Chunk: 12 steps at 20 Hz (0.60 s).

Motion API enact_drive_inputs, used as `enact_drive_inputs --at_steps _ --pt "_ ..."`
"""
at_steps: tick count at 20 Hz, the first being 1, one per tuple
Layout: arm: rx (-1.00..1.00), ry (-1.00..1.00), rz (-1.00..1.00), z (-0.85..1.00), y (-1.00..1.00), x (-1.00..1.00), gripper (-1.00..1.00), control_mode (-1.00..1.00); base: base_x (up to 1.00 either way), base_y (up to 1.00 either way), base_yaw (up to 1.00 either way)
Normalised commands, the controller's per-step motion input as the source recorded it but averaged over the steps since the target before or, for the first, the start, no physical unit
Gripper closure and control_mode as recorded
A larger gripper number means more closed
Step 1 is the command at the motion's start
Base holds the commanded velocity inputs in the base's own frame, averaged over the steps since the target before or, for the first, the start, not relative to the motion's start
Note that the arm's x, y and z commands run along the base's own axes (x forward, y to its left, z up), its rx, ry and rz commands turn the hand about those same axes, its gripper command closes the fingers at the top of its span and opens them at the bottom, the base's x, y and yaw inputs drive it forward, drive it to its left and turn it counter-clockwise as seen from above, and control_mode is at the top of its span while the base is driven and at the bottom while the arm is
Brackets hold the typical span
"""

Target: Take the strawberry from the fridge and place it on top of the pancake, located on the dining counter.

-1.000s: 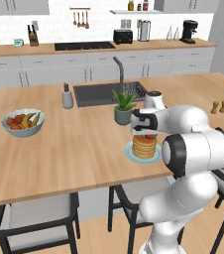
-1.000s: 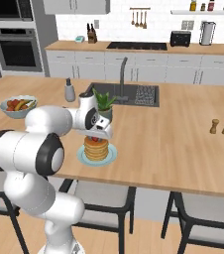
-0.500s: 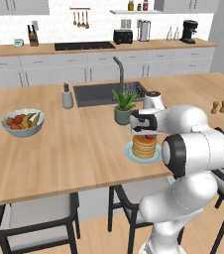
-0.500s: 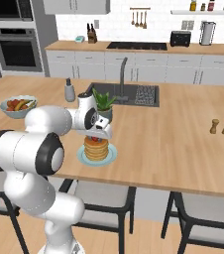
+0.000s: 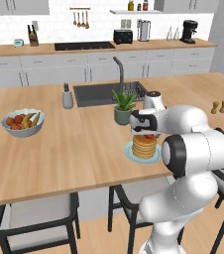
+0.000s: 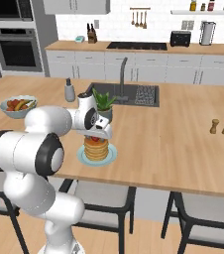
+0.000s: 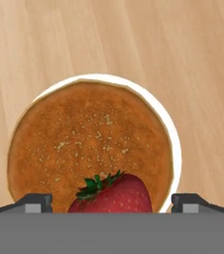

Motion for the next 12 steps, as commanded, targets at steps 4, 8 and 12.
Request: enact_drive_inputs --at_steps 4,8,12 --pt "-0.01 -0.07 0.01 0.12 0.00 0.00 -1.00 -1.00 0.00 0.00 0.00" --pt "-0.04 -0.10 0.00 0.34 0.00 0.00 -1.00 -1.00 0.00 0.00 0.00" --pt "-0.01 -0.06 0.00 0.71 0.00 0.00 -1.00 -1.00 0.00 0.00 0.00"
